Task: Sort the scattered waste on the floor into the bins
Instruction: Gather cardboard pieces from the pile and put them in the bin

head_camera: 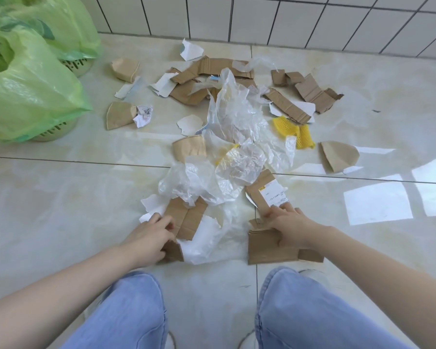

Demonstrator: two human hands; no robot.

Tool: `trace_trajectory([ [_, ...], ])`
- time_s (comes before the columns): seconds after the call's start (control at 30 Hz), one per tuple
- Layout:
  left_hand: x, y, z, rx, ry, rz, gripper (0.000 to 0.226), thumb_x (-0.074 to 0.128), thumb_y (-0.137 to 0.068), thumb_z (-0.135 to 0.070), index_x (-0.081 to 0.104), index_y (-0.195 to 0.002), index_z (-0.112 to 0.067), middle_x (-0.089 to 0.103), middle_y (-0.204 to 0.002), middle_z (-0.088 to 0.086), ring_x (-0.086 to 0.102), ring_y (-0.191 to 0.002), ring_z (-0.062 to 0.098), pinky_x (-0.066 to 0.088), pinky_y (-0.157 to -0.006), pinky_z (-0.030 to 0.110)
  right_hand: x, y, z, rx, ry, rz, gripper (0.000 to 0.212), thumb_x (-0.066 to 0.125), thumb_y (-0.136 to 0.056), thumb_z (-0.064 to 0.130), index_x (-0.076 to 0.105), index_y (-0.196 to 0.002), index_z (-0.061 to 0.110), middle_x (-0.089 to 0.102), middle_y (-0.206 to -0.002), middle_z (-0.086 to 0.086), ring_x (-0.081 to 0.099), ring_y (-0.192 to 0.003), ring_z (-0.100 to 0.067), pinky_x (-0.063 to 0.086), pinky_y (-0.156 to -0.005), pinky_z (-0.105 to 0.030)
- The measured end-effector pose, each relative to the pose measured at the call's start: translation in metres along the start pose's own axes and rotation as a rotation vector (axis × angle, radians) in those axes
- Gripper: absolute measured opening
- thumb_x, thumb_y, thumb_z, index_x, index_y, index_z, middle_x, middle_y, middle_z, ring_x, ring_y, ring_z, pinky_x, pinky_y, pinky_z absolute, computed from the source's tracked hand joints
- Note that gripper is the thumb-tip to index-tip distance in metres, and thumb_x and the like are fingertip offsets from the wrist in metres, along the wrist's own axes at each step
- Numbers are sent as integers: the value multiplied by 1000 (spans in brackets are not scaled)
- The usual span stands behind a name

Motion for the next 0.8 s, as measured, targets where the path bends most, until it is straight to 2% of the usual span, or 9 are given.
trace_trajectory([
  [0.13, -1, -3, 6, -25, 65, -58, 18, 62, -76, -18, 66, -93, -21, 42, -120, -8, 38, -110, 18, 45, -84, 34, 1, -2, 1, 32, 117, -28, 44, 64, -80, 26, 55, -122, 27, 30, -139, 0, 26, -126, -32, 29, -102, -41],
  [0.27, -10, -4, 11, -52, 69, -182, 18, 64, -73, -14, 68, -90, -19, 37, -136, -7, 32, -120, 23, 42, -89, 32, -1, -3, -1, 65, 160, -43, 44, 65, -82, 29, 53, -125, 26, 33, -134, -4, 28, -126, -33, 26, -104, -41],
  [0.37, -11, -6, 15, -88, 145, -195, 22, 65, -73, -7, 69, -92, -19, 35, -137, -5, 33, -116, 24, 41, -91, 33, 0, -2, -1, 75, 175, -45, 42, 65, -84, 31, 55, -124, 25, 39, -124, -7, 34, -120, -33, 29, -101, -40],
  [0.43, -9, -8, 18, -87, 196, -179, 23, 65, -73, -3, 69, -92, -16, 36, -134, -3, 33, -110, 22, 40, -90, 28, -2, -2, -1, 78, 131, -44, 37, 66, -82, 30, 56, -118, 25, 40, -116, -5, 39, -115, -32, 32, -94, -39],
  [0.53, -12, -14, 26, -96, 254, -165, 23, 67, -73, -2, 71, -93, -11, 40, -123, 2, 40, -104, 20, 32, -85, 19, -11, -6, -4, 71, -133, -32, 33, 68, -78, 21, 58, -109, 19, 34, -100, -1, 48, -99, -26, 35, -78, -34],
  [0.6, -19, -18, 35, -121, 349, -107, 20, 71, -73, -5, 72, -92, -11, 50, -111, 1, 51, -100, 18, 36, -79, 17, -29, -11, -4, 39, -292, -68, 31, 72, -76, 19, 59, -104, 14, 39, -96, -3, 46, -90, -25, 36, -73, -32],
  [0.7, -30, -22, 51, -154, 502, 13, 17, 79, -69, -9, 69, -72, -22, 65, -75, -7, 60, -71, 9, 44, -62, 13, -63, -14, -4, 10, -448, -125, 21, 75, -74, 18, 62, -90, 24, 52, -85, 3, 51, -81, -16, 37, -66, -26],
  [0.77, -40, -27, 64, -193, 598, 37, 14, 80, -67, -7, 71, -69, -17, 69, -66, -2, 65, -64, 16, 51, -58, 21, -83, -17, -1, -3, -545, -120, 23, 75, -74, 17, 60, -84, 32, 57, -83, 9, 54, -78, -9, 41, -66, -23],
  [0.8, -47, -28, 69, -211, 646, 34, 11, 80, -67, -5, 73, -72, -13, 71, -65, -2, 67, -63, 17, 54, -57, 24, -90, -19, -1, 0, -559, -116, 21, 75, -73, 18, 61, -86, 27, 60, -86, 5, 56, -81, -13, 45, -70, -26],
])
Point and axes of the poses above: each hand's wrist, its own y-axis away from the middle knuckle, its own x-axis out of the palm, z = x × y, the point moved 10 cm from there along -y, towards the middle knuckle
